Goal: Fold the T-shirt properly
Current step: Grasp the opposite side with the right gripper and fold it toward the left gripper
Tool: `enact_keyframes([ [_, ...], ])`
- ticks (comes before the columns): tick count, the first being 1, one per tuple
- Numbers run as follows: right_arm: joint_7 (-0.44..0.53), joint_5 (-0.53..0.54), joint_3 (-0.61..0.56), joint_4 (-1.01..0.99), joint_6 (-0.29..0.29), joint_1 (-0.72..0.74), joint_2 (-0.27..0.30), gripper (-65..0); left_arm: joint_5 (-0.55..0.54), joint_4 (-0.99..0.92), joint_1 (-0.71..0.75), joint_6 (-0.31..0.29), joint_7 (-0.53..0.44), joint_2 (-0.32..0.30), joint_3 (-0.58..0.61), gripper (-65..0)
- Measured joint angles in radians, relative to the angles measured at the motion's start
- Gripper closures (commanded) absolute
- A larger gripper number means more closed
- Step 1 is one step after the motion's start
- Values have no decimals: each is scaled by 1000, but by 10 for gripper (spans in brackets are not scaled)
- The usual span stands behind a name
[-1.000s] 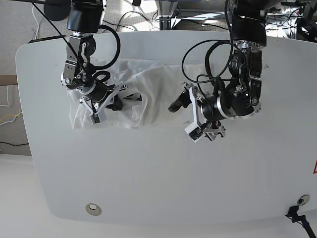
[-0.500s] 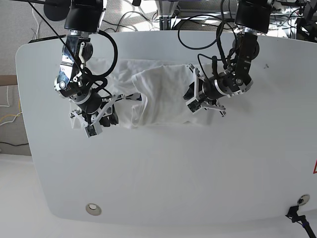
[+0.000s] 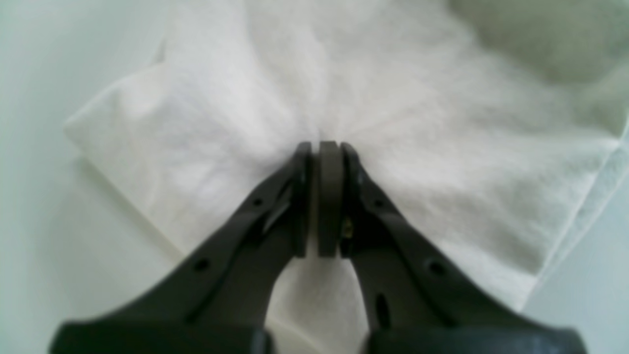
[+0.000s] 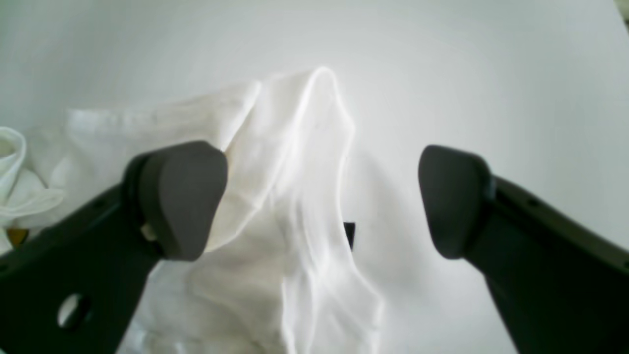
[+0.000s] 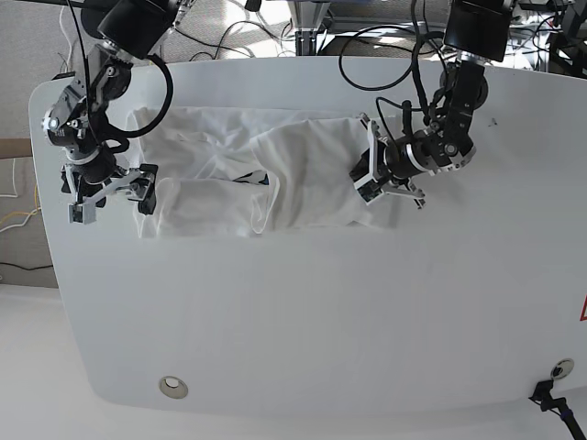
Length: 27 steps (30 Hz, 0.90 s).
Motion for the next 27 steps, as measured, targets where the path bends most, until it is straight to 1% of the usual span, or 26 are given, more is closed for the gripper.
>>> enact_keyframes([
  [3,-24,113,67,-67,21,-22,13,-629,-7,0,16,-6,-6,0,-44,-8],
  [5,-37,142,97,-117,20,-36,11,-629,-7,0,15,-6,-6,-2,-49,-8],
  [7,-42,180,103,-159,21,-45,16,-629,-4,0,14,-5,-2,-2,-49,-8],
  [10,-17,252,102,-204,22,-53,32,-629,-5,0,14,-3,-3,-2,-49,-8],
  [12,-12,282,102,-218,26,-54,31,-629,-4,0,14,-3,-3,-2,-49,-8],
  [13,-8,282,100,-219,26,-54,27,-627,-5,0,15,-3,-3,-2,-49,-8],
  [15,2,282,58,-217,25,-53,21,-627,-5,0,15,-3,-3,-2,-49,-8],
  [19,0,296,-14,-213,35,-40,-14,-626,-5,0,16,-3,-3,0,-49,-8],
  [22,0,296,-17,-213,28,-33,-34,-625,-5,0,16,-3,-3,0,-49,-8],
  [23,0,297,-17,-213,28,-34,-34,-612,-5,0,16,-3,-3,0,-49,-8],
  [24,1,297,-17,-213,28,-34,-34,-576,-5,0,16,-3,-3,0,-49,-8],
  [25,1,297,-17,-213,28,-34,-34,-515,-5,0,16,-3,-3,0,-49,-8],
  [26,0,291,-17,-213,28,-34,-33,-429,-5,0,16,-3,-3,0,-49,-8],
  [27,-4,283,-17,-214,28,-34,-33,-324,-4,0,16,-3,-3,0,-49,-8],
])
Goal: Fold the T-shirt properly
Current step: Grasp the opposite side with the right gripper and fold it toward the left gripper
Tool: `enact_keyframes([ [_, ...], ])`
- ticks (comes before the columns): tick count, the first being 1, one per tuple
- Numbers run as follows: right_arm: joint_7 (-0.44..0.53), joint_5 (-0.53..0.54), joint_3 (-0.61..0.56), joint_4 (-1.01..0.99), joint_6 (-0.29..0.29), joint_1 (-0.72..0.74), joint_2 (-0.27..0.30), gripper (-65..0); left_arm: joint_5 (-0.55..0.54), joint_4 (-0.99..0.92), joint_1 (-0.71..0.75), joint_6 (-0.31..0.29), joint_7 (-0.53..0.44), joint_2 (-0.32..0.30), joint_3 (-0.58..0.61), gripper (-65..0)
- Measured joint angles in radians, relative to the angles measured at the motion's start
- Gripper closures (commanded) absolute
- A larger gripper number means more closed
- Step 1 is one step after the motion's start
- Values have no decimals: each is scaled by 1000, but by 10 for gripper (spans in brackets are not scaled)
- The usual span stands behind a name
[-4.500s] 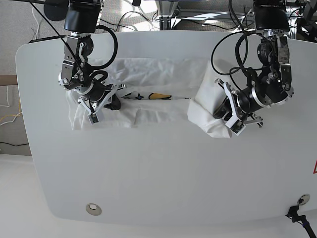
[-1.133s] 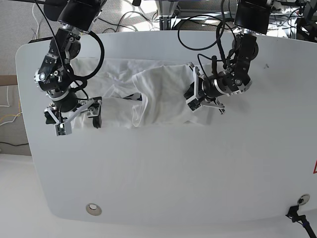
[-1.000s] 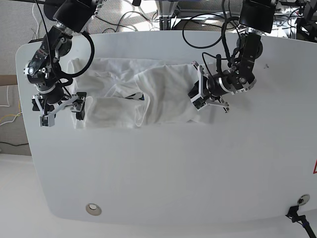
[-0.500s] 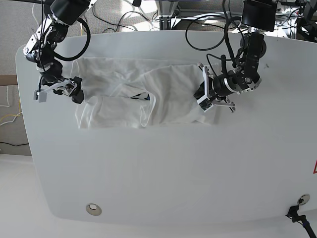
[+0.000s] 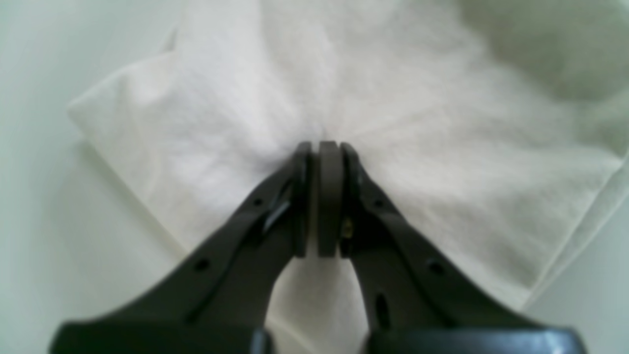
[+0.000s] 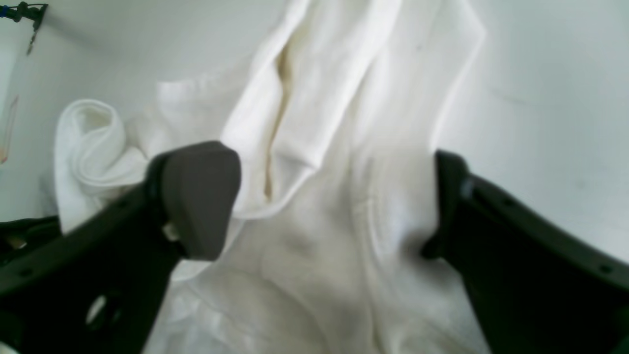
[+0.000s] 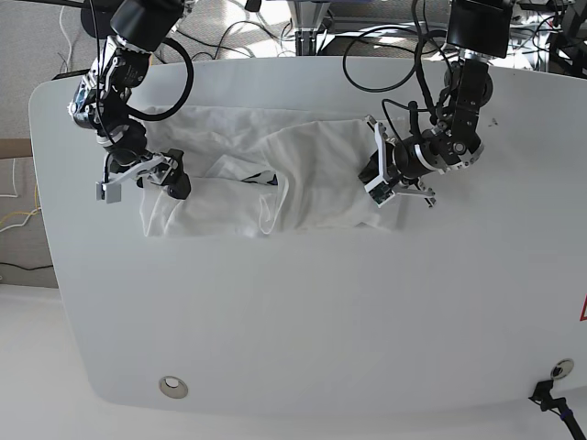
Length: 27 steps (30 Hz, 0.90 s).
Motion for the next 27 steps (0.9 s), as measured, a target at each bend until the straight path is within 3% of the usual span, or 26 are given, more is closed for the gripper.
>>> enact_keyframes([
  [3,-19,-17,-1,-9,-9,0,2,0,0,0,0,0,0,0,0,-8],
  [9,-27,-32,-58,51,-26,-19,2,0,0,0,0,0,0,1,0,-8],
  [15,-29,-17,-205,332,-135,-90,-1,0,2,-4,-2,0,0,3,-2,-8],
  [21,-35,-13,-399,470,-157,-109,-46,0,-10,-39,-11,0,-23,3,-5,-7],
  [27,-34,-20,-577,472,-187,-62,-117,0,-12,-39,-11,0,-28,3,-4,-7],
])
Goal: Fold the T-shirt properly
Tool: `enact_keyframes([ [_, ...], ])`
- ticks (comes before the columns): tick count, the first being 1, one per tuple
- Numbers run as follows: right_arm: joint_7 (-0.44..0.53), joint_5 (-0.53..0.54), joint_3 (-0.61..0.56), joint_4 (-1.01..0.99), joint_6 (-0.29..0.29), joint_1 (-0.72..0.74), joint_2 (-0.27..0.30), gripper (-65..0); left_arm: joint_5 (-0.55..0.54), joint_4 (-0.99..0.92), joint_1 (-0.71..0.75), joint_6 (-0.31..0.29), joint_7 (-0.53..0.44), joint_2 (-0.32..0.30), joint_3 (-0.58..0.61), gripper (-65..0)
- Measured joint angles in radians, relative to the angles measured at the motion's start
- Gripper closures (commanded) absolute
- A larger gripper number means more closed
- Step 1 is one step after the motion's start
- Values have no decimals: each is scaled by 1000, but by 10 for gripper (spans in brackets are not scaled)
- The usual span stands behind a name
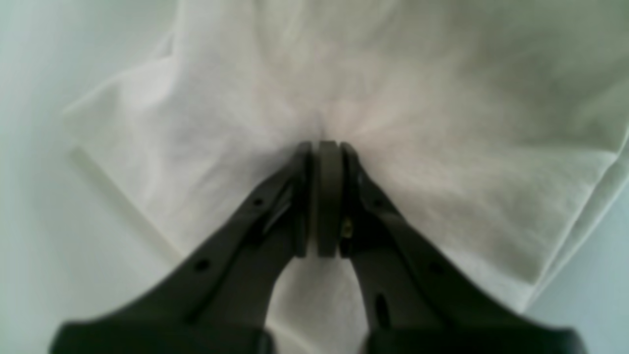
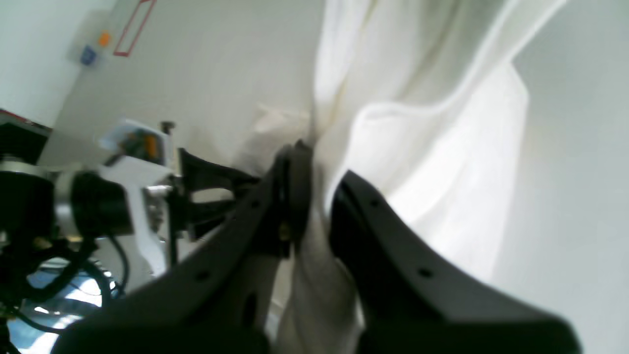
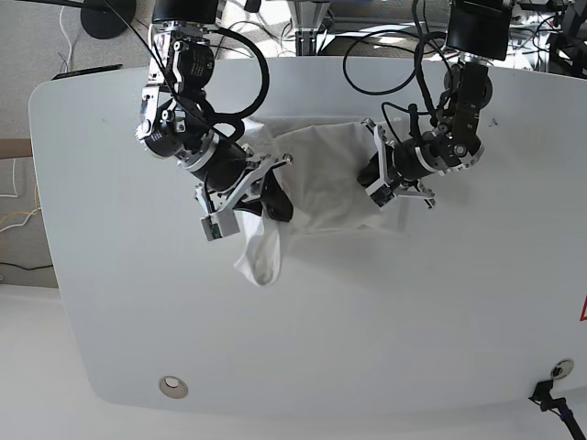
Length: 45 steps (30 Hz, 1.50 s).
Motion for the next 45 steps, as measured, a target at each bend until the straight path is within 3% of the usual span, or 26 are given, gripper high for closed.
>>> enact_keyframes([
  [9,5,2,-155,-50,-16,45,-65,0,1,2,-1,0,2,0,0,-7],
  [16,90,0,-255,-137,-16,45,-64,0,1,2,-2,0,5,-1,0,-7],
  [20,156,-8,-298,-195,-87,54,-60,0,0,2,-3,0,5,-1,0,-7],
  [28,145,-3,-311,-218,-83,62,-62,0,32,66,0,-4,58,-6,-83,-10],
  [30,144,-2,-314,-219,-83,65,-62,0,39,82,-6,3,59,-13,-105,-48],
  [36,144,-1,-314,-219,-83,71,-61,0,35,114,-3,0,59,-28,-106,-351],
  [41,144,-1,-313,-219,-83,71,-61,-8,34,156,-3,-5,58,-25,-181,-364],
  [45,143,2,-314,-219,-83,71,-61,-132,35,201,-22,-4,67,-27,-307,-364],
])
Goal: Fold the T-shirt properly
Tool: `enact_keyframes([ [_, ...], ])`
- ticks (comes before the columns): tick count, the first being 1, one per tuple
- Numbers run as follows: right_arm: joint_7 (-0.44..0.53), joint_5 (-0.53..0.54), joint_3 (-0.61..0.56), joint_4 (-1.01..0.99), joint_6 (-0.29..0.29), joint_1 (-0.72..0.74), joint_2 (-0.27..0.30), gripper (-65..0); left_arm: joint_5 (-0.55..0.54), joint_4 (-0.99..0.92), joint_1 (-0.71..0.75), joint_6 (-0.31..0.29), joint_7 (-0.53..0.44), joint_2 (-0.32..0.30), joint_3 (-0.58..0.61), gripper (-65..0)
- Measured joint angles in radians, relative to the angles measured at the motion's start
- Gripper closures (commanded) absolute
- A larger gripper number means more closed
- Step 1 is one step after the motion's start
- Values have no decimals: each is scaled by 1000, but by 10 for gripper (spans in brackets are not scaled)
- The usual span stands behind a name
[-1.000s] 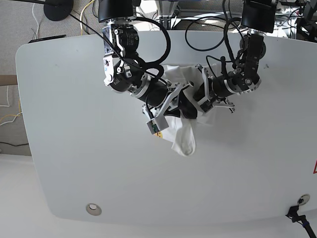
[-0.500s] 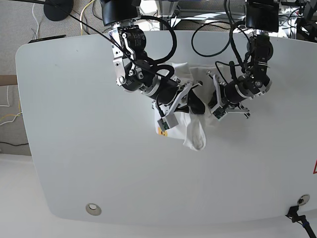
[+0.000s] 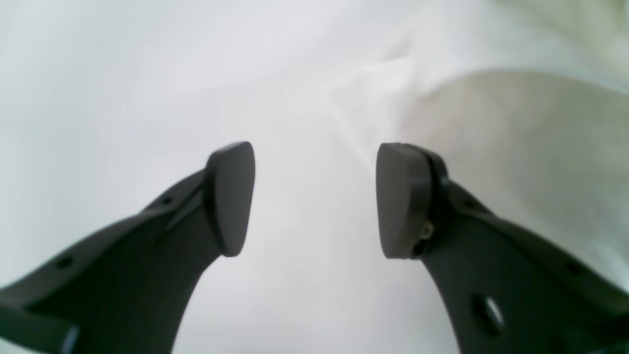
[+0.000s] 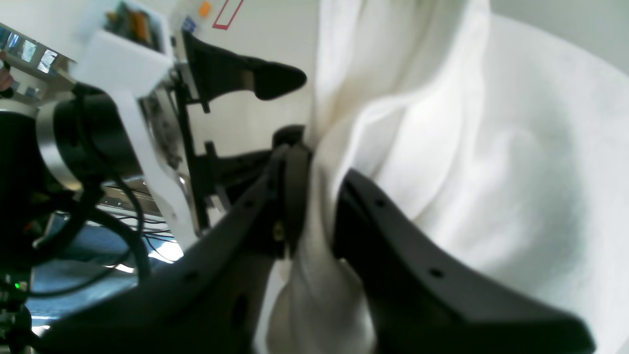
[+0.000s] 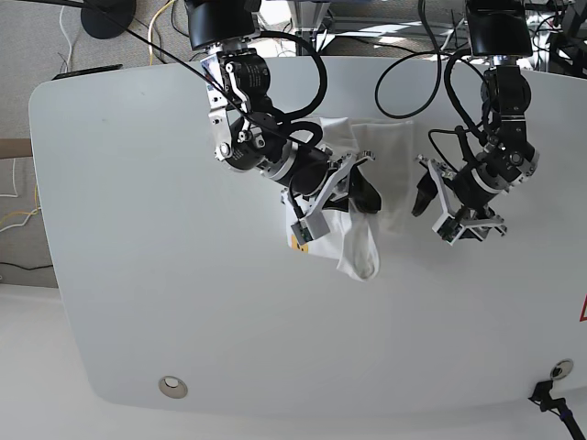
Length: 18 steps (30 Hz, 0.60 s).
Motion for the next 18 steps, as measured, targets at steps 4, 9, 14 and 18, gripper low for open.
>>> enact_keyframes([
  [4,0,-5,-10,0,-3,17,3,-219,-3,31,-59,0,-8,-28,-121,-364],
  [9,-3,9,-145,0,11,64,3,-317,-5,32,-92,-2,-8,-55,-151,-364],
  [14,0,0,-177,1,8,89,6,-372,3,79,-100,4,-2,-54,-192,-364],
  [18,-5,11,-109,3,15,138,60,-341,1,120,-100,4,7,-5,-140,-364],
])
